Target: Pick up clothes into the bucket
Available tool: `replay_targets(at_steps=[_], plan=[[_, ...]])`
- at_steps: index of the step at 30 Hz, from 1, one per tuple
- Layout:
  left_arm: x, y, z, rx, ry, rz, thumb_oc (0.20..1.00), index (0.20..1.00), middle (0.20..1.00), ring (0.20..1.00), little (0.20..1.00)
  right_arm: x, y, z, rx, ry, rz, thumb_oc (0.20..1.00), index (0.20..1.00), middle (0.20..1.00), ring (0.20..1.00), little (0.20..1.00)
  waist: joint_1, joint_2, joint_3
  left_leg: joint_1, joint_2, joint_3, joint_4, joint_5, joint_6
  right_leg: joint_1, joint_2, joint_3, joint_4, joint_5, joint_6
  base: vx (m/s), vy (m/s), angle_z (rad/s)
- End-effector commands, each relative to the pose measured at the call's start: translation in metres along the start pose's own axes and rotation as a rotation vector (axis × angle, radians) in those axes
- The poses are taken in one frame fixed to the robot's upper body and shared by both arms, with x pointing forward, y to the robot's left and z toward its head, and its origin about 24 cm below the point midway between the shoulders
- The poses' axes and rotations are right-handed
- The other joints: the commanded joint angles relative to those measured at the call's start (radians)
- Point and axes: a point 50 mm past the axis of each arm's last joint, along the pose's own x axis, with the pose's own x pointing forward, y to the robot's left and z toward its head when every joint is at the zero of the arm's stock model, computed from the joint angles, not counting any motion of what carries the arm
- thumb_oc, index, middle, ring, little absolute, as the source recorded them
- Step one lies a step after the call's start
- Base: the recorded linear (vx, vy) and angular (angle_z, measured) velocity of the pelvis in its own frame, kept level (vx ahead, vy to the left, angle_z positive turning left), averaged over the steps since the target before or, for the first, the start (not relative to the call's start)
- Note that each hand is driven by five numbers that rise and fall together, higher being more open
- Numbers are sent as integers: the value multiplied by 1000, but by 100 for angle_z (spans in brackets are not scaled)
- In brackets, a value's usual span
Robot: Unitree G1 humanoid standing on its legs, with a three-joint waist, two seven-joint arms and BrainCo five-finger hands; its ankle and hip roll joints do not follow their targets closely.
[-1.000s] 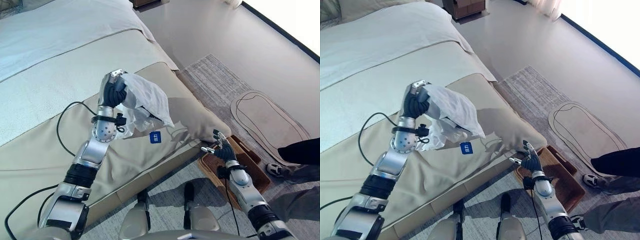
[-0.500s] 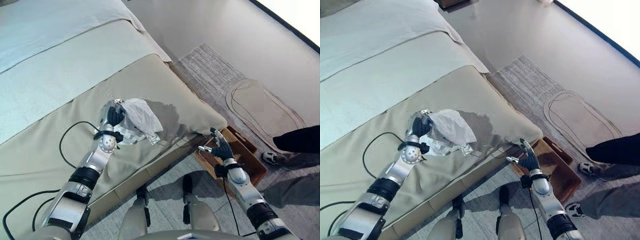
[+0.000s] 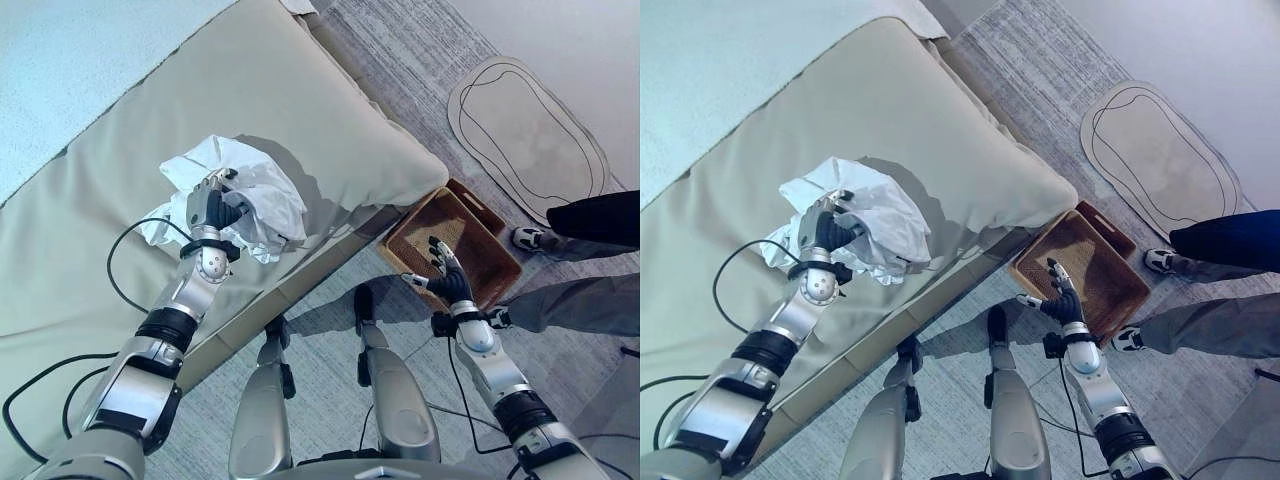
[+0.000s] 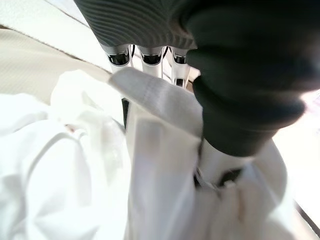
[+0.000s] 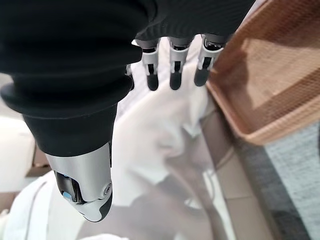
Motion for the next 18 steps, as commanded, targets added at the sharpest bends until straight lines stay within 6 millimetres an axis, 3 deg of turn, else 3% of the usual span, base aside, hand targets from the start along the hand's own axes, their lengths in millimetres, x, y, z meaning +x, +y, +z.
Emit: replay_targets(at_steps=[1, 2, 18], plan=[[15, 27, -2, 73, -37, 104, 426, 426, 426, 426, 426, -1, -3, 19, 17, -125, -13, 1000, 1000, 1000, 1000, 1000, 9, -58, -71, -70, -6, 7, 185, -105, 12, -19, -72, -4, 87, -21, 62, 17, 35, -2], [15, 29, -1, 67, -50, 108, 200, 200, 200, 200, 200, -1, -3, 20, 20, -131, -15, 1000, 1000, 1000, 1000, 1000, 10, -57, -72, -70, -7, 7, 185, -106, 13, -19, -73, -4, 86, -20, 62, 0, 0, 0], [9, 28, -6, 73, -44, 103, 200, 200, 200, 200, 200, 0, -2, 18, 32, -123, -9, 1000, 1000, 1000, 1000, 1000, 13, -60, -80, -62, -17, -5, 181, -115, 22, -12, -69, 4, 74, -20, 58, 2, 1, -1]])
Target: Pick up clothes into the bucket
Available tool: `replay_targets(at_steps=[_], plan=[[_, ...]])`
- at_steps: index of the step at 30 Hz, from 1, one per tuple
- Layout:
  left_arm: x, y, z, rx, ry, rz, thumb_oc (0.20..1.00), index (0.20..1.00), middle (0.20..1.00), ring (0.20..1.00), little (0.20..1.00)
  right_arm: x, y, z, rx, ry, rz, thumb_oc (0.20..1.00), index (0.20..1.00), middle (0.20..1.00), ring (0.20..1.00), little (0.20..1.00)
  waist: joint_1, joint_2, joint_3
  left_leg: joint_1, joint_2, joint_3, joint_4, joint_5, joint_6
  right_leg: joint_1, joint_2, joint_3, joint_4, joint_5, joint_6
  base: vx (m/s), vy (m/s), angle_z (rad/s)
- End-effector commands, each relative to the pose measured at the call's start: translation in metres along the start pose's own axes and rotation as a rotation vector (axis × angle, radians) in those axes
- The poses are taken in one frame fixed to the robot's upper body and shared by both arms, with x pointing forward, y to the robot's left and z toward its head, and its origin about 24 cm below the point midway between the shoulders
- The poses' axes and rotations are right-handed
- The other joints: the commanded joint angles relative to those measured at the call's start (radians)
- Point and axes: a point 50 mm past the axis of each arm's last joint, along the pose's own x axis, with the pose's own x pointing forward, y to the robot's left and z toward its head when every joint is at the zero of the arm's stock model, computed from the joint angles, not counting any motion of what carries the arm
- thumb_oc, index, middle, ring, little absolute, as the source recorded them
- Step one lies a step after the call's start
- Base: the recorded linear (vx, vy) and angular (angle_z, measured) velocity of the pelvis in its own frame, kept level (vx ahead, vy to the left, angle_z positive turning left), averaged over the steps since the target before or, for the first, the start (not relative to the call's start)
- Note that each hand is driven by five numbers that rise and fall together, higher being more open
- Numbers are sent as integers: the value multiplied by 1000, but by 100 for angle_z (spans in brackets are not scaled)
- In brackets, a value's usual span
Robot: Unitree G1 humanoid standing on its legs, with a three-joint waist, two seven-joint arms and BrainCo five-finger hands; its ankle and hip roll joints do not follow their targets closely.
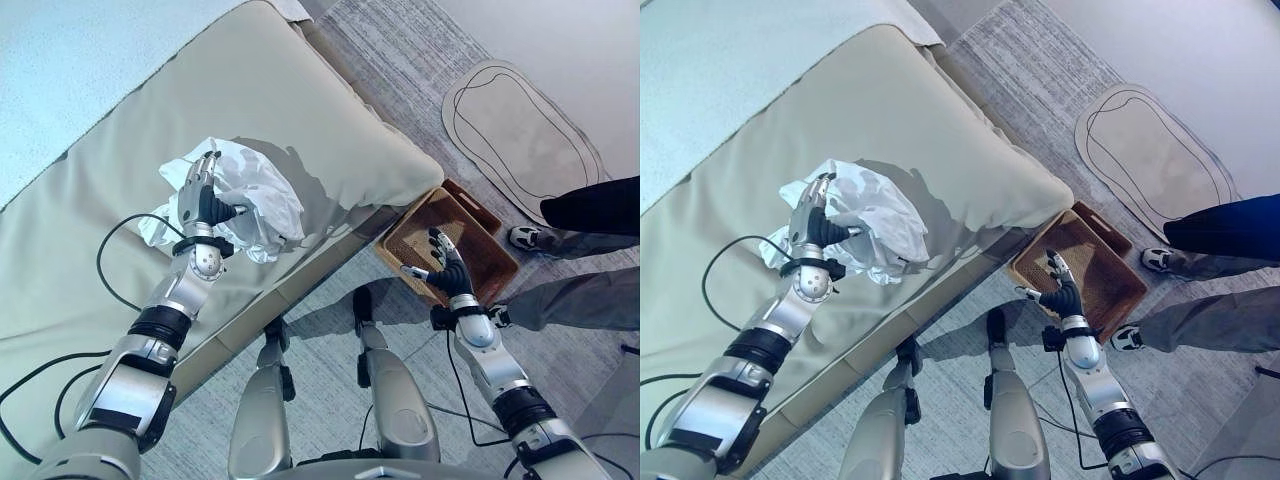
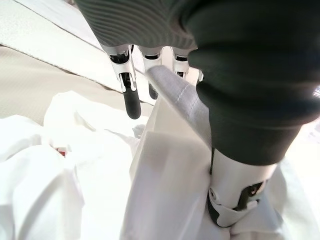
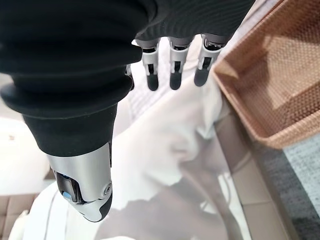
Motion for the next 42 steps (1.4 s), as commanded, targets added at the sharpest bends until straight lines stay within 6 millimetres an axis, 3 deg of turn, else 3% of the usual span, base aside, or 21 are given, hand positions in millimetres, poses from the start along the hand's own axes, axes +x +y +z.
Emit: replay_targets(at_steps=[1, 8, 9, 10, 16, 17, 18, 20, 32, 33, 42], plan=[[8, 21, -4, 54, -38, 86, 200, 200, 200, 200, 200, -2, -1, 13, 24, -92, -8, 1000, 1000, 1000, 1000, 1000, 13, -54, -79, -74, -16, -17, 187, -113, 23, -19, -70, -8, 80, -23, 60, 0, 0, 0], [6, 20, -4, 58, -44, 77, 200, 200, 200, 200, 200, -1, -2, 13, 26, -92, -12, 1000, 1000, 1000, 1000, 1000, 14, -52, -76, -75, -18, -21, 180, -109, 24, -23, -68, -7, 80, -23, 58, 0, 0, 0], [7, 20, -4, 68, -49, 78, 909, 909, 909, 909, 909, -1, -2, 13, 28, -94, -11, 1000, 1000, 1000, 1000, 1000, 14, -52, -76, -78, -17, -22, 181, -108, 24, -26, -68, -7, 81, -23, 58, 0, 0, 0], [7, 20, -5, 80, -49, 76, 1000, 1000, 1000, 1000, 1000, -1, -2, 14, 27, -96, -9, 1000, 1000, 1000, 1000, 1000, 13, -53, -74, -80, -17, -22, 182, -108, 24, -27, -67, -6, 81, -23, 58, 0, 0, 0], [12, 18, -1, 185, -89, 48, 1000, 1000, 1000, 1000, 1000, 0, -2, 16, 22, -107, -6, 1000, 1000, 1000, 1000, 1000, 7, -54, -71, -91, -17, -25, 183, -106, 24, -36, -67, -5, 81, -20, 58, 0, 0, 0], [13, 18, 0, 239, -122, 19, 313, 313, 313, 313, 313, 0, -4, 16, 15, -111, -8, 1000, 1000, 1000, 1000, 1000, 4, -55, -70, -93, -18, -25, 181, -104, 24, -40, -65, -2, 79, -18, 60, 0, 0, 0], [14, 18, 0, 240, -123, 19, 200, 200, 200, 200, 200, 0, -4, 16, 16, -111, -8, 1000, 1000, 1000, 1000, 1000, 5, -55, -70, -93, -18, -24, 181, -104, 24, -41, -65, -2, 79, -18, 60, -6, 13, -3], [14, 18, 0, 319, -163, -14, 200, 200, 200, 200, 200, 1, -5, 17, 10, -118, -12, 1000, 1000, 1000, 1000, 1000, 3, -53, -66, -98, -18, -23, 183, -103, 24, -46, -66, 0, 80, -16, 62, -4, 11, -4], [11, 14, -3, 355, -165, -41, 200, 200, 200, 200, 200, 1, -5, 16, 18, -115, -8, 1000, 1000, 1000, 1000, 1000, 6, -48, -73, -94, -18, -27, 185, -109, 25, -40, -68, 3, 82, -20, 61, 0, 0, 0], [10, 13, -3, 350, -162, -36, 1000, 1000, 1000, 1000, 1000, 1, -4, 17, 23, -119, -5, 1000, 1000, 1000, 1000, 1000, 6, -47, -74, -93, -18, -27, 185, -109, 24, -38, -67, 2, 82, -22, 61, 0, 0, 0], [7, 14, 2, 367, -209, -26, 1000, 1000, 1000, 1000, 1000, 1, -6, 17, 20, -117, -15, 1000, 1000, 1000, 1000, 1000, 14, -39, -79, -87, -17, -36, 179, -110, 22, -32, -64, -3, 81, -28, 58, 0, 0, 0]])
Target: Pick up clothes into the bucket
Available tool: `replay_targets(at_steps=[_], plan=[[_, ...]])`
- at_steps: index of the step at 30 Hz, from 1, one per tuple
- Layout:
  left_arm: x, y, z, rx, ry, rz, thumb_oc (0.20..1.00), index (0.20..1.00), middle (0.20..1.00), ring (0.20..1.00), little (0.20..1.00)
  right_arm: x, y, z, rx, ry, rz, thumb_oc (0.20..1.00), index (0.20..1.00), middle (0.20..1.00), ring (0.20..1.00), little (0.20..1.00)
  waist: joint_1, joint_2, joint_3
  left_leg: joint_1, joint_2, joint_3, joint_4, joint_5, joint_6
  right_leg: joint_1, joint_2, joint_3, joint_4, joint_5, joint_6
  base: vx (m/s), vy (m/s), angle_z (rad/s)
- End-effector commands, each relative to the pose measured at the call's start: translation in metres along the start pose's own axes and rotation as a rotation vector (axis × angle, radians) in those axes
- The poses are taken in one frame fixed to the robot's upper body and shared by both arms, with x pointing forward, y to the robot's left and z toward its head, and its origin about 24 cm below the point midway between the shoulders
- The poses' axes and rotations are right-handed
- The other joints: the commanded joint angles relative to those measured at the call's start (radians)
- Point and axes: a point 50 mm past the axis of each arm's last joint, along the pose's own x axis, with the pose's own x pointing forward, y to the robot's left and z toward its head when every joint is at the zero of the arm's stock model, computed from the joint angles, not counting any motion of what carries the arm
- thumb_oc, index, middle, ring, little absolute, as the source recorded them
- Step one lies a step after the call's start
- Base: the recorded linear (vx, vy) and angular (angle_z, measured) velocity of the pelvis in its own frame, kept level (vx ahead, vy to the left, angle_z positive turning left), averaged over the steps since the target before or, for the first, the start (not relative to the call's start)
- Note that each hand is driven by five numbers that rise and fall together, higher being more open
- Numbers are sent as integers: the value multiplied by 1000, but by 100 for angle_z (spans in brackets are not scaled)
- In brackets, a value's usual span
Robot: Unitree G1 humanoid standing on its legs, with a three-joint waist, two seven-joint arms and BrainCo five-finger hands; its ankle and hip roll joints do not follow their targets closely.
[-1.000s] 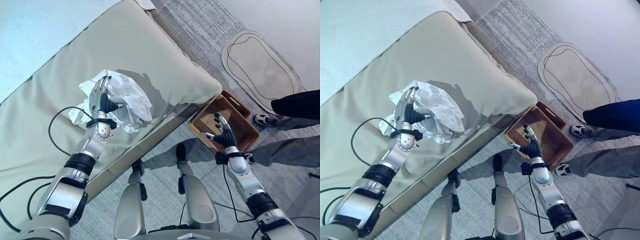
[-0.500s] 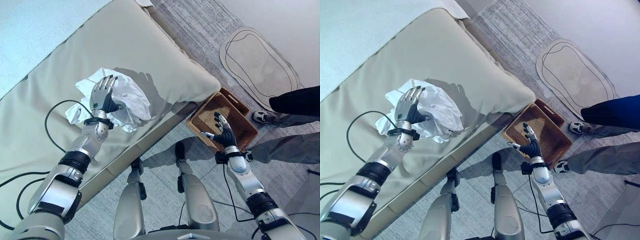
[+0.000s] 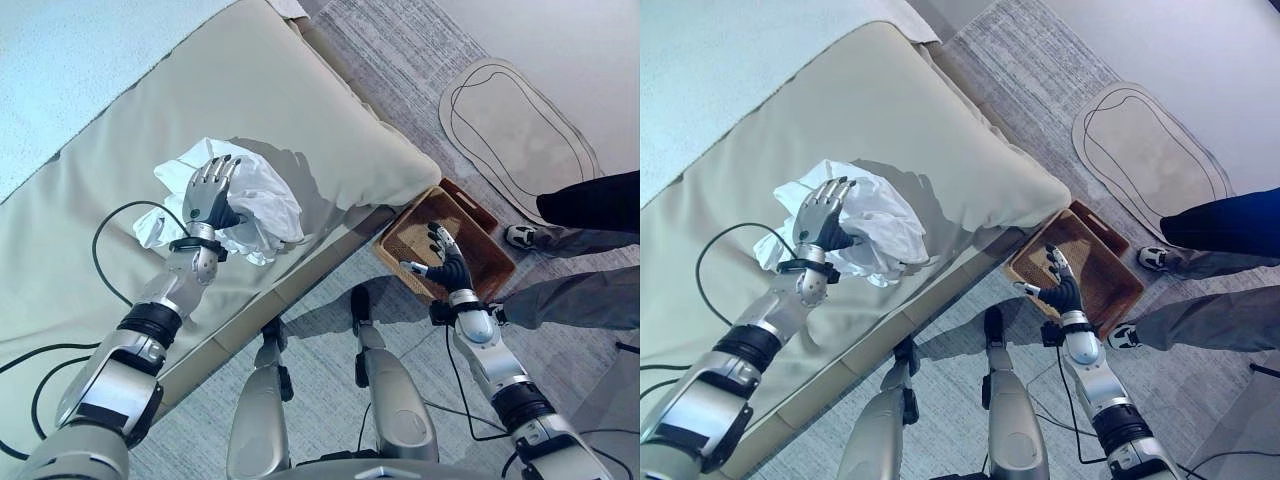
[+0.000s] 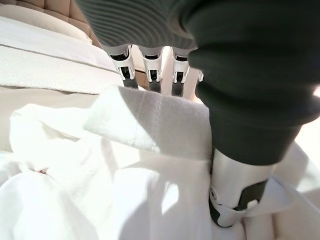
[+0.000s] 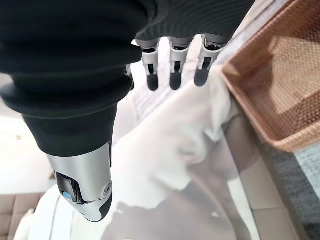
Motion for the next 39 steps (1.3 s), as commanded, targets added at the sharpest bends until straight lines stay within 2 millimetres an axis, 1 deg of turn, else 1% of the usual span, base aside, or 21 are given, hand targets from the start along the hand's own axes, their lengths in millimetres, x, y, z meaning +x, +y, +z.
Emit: replay_targets(at_steps=[1, 5, 15, 19, 20, 21, 22, 25, 29, 30, 31, 32, 33, 39], plan=[[5, 14, -6, 80, -36, 40, 200, 200, 200, 200, 200, -3, -7, 11, 14, -86, -17, 1000, 1000, 1000, 1000, 1000, 12, -30, -68, -71, -16, -35, 175, -110, 21, -13, -64, -10, 77, -33, 61, 0, 0, 0], [6, 14, -6, 113, -54, 23, 200, 200, 200, 200, 200, -4, -7, 10, 12, -84, -14, 1000, 1000, 1000, 1000, 1000, 12, -29, -66, -71, -15, -34, 173, -110, 21, -11, -63, -10, 76, -33, 61, 0, 0, 0], [4, 9, -6, 104, -41, 10, 200, 200, 200, 200, 200, -4, -9, 9, 6, -81, -19, 1000, 1000, 1000, 1000, 1000, 12, -27, -67, -74, -13, -39, 175, -109, 20, -13, -59, -7, 77, -35, 60, 0, 0, 0], [5, 11, -5, 111, -50, 15, 200, 200, 200, 200, 200, -5, -9, 9, 4, -79, -19, 1000, 1000, 1000, 1000, 1000, 13, -26, -68, -71, -14, -39, 177, -111, 20, -10, -59, -6, 79, -37, 59, 0, 0, 0], [6, 13, -3, 116, -63, 25, 407, 407, 407, 407, 407, -5, -8, 9, 4, -79, -17, 1000, 1000, 1000, 1000, 1000, 13, -25, -69, -70, -14, -39, 177, -112, 20, -9, -59, -7, 80, -37, 59, 0, 0, 0], [7, 16, -1, 116, -79, 44, 570, 570, 570, 570, 570, -5, -8, 8, 7, -79, -16, 1000, 1000, 1000, 1000, 1000, 15, -24, -70, -69, -14, -40, 178, -113, 19, -7, -60, -8, 81, -38, 59, 0, 0, 0], [8, 23, 4, 111, -112, 83, 1000, 1000, 1000, 1000, 1000, -6, -8, 8, 12, -79, -17, 1000, 1000, 1000, 1000, 1000, 18, -22, -72, -66, -14, -43, 178, -114, 19, -5, -59, -10, 82, -40, 59, 0, 0, 0], [4, 33, 13, 91, -176, 133, 1000, 1000, 1000, 1000, 1000, -8, -10, 7, 15, -77, -27, 1000, 1000, 1000, 1000, 1000, 26, -19, -75, -59, -15, -45, 175, -115, 18, 3, -60, -13, 81, -42, 59, 0, 0, 0], [-9, 47, 19, -7, -216, 232, 1000, 1000, 1000, 1000, 1000, -11, -12, 4, 26, -67, -45, 1000, 1000, 1000, 1000, 1000, 42, -12, -79, -50, -14, -53, 175, -118, 17, 18, -63, -19, 80, -47, 57, 1, -5, 1], [-10, 47, 19, -7, -215, 231, 1000, 1000, 1000, 1000, 1000, -11, -12, 4, 26, -67, -44, 1000, 1000, 1000, 1000, 1000, 41, -12, -79, -49, -14, -53, 175, -118, 17, 18, -63, -19, 80, -47, 57, 4, -26, 5], [-15, 48, 18, -24, -215, 242, 1000, 1000, 1000, 1000, 1000, -12, -12, 3, 24, -65, -43, 1000, 1000, 1000, 1000, 1000, 47, -11, -80, -46, -14, -56, 174, -117, 16, 23, -63, -22, 79, -48, 55, -3, -26, 4], [-17, 51, 19, -32, -225, 255, 1000, 1000, 1000, 1000, 1000, -12, -11, 3, 26, -64, -40, 1000, 1000, 1000, 1000, 1000, 49, -10, -81, -44, -14, -58, 172, -117, 15, 25, -63, -25, 79, -47, 55, -6, -31, 2], [-18, 49, 18, -29, -221, 251, 1000, 1000, 1000, 1000, 1000, -13, -12, 2, 23, -59, -41, 1000, 1000, 1000, 1000, 1000, 51, -10, -81, -43, -14, -59, 172, -116, 16, 26, -63, -27, 79, -47, 55, 0, 0, 0], [-16, 48, 14, -16, -190, 248, 1000, 1000, 1000, 1000, 1000, -12, -10, 4, 25, -66, -30, 1000, 1000, 1000, 1000, 1000, 53, -12, -82, -47, -12, -62, 167, -107, 12, 25, -60, -34, 75, -45, 53, -18, -17, 5]])
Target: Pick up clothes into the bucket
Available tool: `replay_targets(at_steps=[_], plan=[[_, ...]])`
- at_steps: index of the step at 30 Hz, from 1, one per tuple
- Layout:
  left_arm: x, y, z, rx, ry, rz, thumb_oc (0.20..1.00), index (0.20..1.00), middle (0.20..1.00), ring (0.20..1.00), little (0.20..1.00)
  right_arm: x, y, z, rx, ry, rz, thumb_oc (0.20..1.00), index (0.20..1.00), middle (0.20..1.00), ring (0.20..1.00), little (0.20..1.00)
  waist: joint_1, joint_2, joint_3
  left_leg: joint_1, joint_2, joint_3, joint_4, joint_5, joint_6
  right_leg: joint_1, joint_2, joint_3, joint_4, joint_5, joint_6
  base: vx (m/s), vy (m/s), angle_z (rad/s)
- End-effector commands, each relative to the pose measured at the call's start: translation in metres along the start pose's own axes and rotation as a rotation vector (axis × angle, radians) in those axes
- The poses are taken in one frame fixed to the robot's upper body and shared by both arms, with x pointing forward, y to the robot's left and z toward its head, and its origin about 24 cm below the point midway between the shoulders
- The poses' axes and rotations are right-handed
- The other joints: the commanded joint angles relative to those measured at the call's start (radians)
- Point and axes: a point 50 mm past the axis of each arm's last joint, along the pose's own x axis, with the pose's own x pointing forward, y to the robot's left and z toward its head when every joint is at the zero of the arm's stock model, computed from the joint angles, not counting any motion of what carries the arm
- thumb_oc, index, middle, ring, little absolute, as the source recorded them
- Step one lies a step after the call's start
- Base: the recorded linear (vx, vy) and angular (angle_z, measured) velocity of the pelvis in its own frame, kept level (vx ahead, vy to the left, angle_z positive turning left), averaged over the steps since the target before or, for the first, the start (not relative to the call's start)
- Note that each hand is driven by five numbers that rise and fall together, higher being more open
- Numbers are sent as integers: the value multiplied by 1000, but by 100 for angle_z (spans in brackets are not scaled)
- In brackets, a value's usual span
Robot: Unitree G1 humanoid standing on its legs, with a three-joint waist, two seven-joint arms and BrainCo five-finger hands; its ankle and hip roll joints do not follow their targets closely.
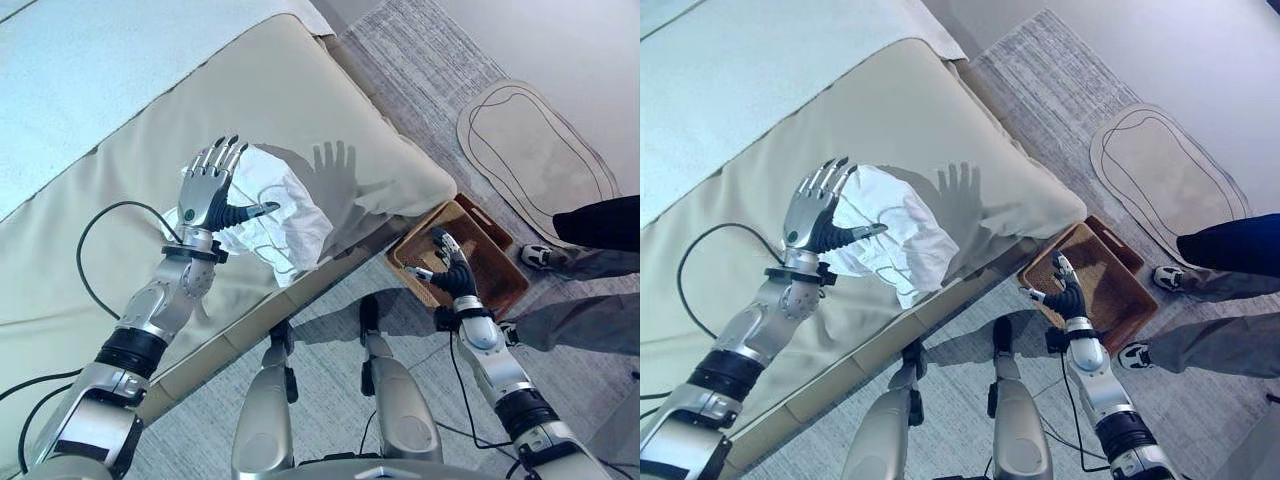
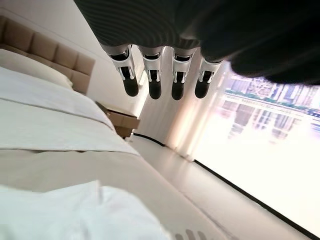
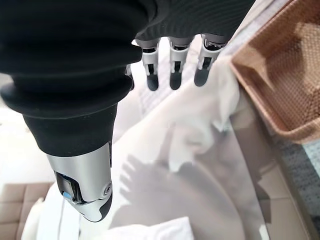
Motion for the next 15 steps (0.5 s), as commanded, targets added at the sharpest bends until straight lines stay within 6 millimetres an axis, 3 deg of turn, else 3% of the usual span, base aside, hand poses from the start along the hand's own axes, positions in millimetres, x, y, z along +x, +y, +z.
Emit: replay_targets(at_steps=[1, 7, 8, 9, 10, 15], plan=[[8, 15, -9, 45, 0, 79, 1000, 1000, 1000, 1000, 1000, -6, -5, 12, 25, -91, -11, 1000, 1000, 1000, 1000, 1000, -6, -32, -69, -62, -12, -43, 157, -106, 13, -5, -56, -21, 77, -43, 54, 0, 0, 0], [13, 8, -8, 71, 0, 64, 1000, 1000, 1000, 1000, 1000, -6, -5, 11, 24, -88, -16, 1000, 1000, 1000, 1000, 1000, -14, -35, -66, -66, -12, -41, 156, -103, 14, -9, -56, -19, 77, -42, 54, 0, 0, 0], [15, 7, -7, 71, -4, 63, 420, 420, 420, 420, 420, -6, -5, 11, 25, -90, -18, 1000, 1000, 1000, 1000, 1000, -15, -35, -66, -66, -12, -40, 154, -102, 14, -10, -56, -19, 76, -41, 54, 0, 0, 0], [16, 7, -7, 73, -5, 62, 269, 269, 269, 269, 269, -6, -6, 11, 25, -88, -20, 1000, 1000, 1000, 1000, 1000, -17, -35, -67, -66, -12, -39, 154, -102, 14, -10, -56, -19, 76, -40, 54, 0, 0, 0], [17, 7, -6, 74, -6, 58, 200, 200, 200, 200, 200, -6, -6, 11, 25, -88, -23, 1000, 1000, 1000, 1000, 1000, -17, -34, -67, -66, -13, -39, 154, -102, 14, -11, -56, -18, 76, -39, 55, 0, 0, 0], [21, 6, -3, 71, -15, 60, 200, 200, 200, 200, 200, -6, -6, 11, 34, -86, -27, 1000, 1000, 1000, 1000, 1000, -20, -32, -72, -61, -14, -36, 151, -104, 15, -8, -55, -16, 75, -40, 55, 0, 0, 0]])
